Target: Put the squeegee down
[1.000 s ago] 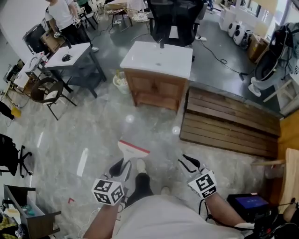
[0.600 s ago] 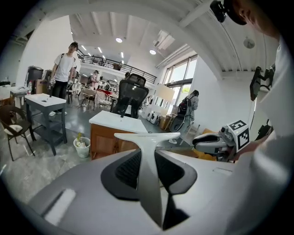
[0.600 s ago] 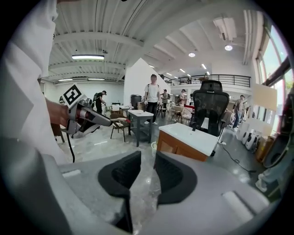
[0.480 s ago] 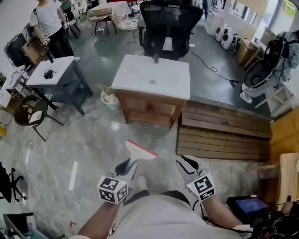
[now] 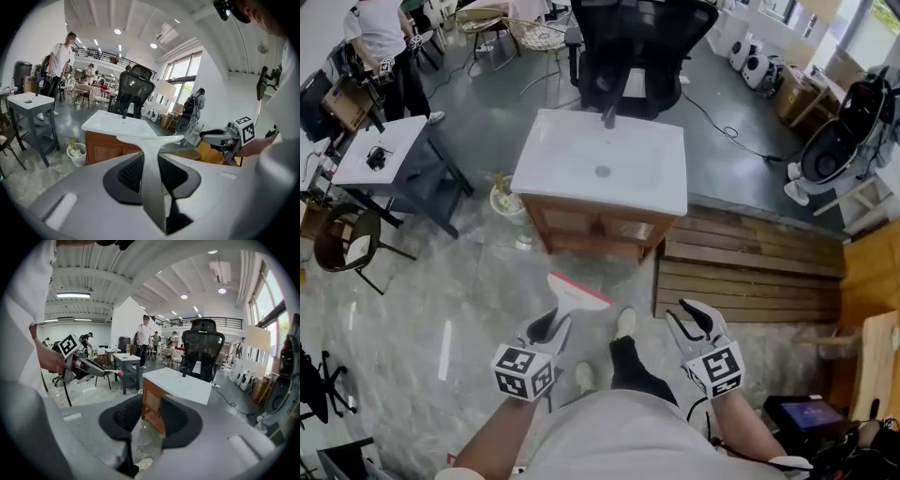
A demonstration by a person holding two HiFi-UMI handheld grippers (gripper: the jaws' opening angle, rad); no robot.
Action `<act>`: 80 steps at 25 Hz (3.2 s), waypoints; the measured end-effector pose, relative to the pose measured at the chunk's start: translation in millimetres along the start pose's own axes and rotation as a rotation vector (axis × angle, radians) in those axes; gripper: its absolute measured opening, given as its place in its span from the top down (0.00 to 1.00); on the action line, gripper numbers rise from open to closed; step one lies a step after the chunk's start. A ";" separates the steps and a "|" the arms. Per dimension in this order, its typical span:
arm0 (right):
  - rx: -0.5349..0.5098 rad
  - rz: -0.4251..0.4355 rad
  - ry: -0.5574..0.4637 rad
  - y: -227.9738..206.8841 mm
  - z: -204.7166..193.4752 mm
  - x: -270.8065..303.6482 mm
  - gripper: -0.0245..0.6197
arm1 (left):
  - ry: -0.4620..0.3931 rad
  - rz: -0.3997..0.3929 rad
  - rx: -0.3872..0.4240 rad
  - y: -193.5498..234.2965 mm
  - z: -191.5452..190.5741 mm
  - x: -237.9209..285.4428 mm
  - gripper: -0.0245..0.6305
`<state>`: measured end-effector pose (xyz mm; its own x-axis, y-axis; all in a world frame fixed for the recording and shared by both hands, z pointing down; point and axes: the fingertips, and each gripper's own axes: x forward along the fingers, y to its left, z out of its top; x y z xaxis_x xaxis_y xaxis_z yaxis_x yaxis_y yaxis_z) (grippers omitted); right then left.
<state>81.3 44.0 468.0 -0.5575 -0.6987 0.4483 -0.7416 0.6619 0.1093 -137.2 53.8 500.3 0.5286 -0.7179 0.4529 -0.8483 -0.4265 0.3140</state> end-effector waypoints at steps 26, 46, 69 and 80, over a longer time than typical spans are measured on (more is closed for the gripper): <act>0.047 0.125 0.008 -241.8 54.9 221.9 0.80 | -0.057 0.334 -0.041 208.4 209.3 244.6 0.81; 0.193 -0.192 0.118 -282.7 115.5 316.9 0.80 | 0.101 0.322 -0.002 427.8 250.0 431.0 0.81; 0.247 -0.289 0.198 -284.8 101.0 288.5 0.80 | 0.188 0.410 0.090 464.0 228.0 483.9 0.69; 0.203 -0.197 0.119 -289.6 100.1 269.8 0.80 | 0.107 0.440 0.136 409.5 245.8 429.8 0.67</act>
<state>108.2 -363.4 468.4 -0.3565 -0.7637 0.5381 -0.8974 0.4403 0.0303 -265.3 -564.6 618.4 0.1125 -0.7888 0.6042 -0.9851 -0.1682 -0.0362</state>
